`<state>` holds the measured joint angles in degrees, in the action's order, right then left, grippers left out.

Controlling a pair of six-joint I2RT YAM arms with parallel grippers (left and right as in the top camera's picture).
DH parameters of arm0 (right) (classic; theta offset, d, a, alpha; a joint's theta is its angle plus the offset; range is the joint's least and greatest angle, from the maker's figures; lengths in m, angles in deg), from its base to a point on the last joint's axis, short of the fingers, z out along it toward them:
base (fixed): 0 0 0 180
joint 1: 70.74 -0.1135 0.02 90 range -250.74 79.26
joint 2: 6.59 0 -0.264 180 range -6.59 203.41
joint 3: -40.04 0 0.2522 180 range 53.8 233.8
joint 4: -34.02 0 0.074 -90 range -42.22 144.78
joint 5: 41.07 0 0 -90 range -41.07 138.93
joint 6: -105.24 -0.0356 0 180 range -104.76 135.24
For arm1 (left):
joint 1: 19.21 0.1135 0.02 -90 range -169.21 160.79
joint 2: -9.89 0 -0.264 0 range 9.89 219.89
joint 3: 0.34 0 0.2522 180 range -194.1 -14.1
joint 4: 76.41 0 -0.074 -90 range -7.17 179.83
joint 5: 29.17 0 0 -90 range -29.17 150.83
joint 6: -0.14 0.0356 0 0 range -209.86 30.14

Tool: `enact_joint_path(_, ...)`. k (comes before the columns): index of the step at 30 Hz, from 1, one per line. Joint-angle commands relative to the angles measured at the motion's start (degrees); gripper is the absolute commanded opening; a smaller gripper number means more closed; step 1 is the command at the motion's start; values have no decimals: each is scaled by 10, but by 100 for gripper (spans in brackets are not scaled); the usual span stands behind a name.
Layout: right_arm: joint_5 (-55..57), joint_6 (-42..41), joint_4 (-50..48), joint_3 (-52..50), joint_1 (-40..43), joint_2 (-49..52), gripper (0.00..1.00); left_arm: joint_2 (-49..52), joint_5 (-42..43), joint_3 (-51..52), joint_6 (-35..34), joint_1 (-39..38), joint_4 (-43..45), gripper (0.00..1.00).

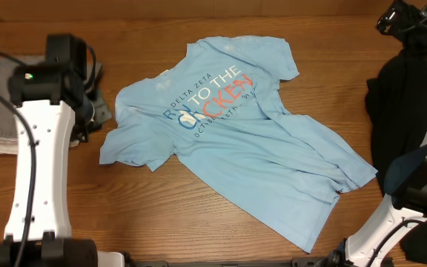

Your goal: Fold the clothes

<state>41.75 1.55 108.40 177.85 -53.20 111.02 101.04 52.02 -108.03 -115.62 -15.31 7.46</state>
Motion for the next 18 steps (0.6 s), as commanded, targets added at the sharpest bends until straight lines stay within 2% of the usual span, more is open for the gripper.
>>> enact_joint_path(1,3,0,-3,2,-2,1,100,3,42,118,-15,35,68,4)
enact_joint_path(7,2,0,-3,2,-2,1,100,3,57,240,-13,53,188,4)
enact_joint_path(18,2,0,-3,2,-2,1,100,5,52,368,5,52,372,4)
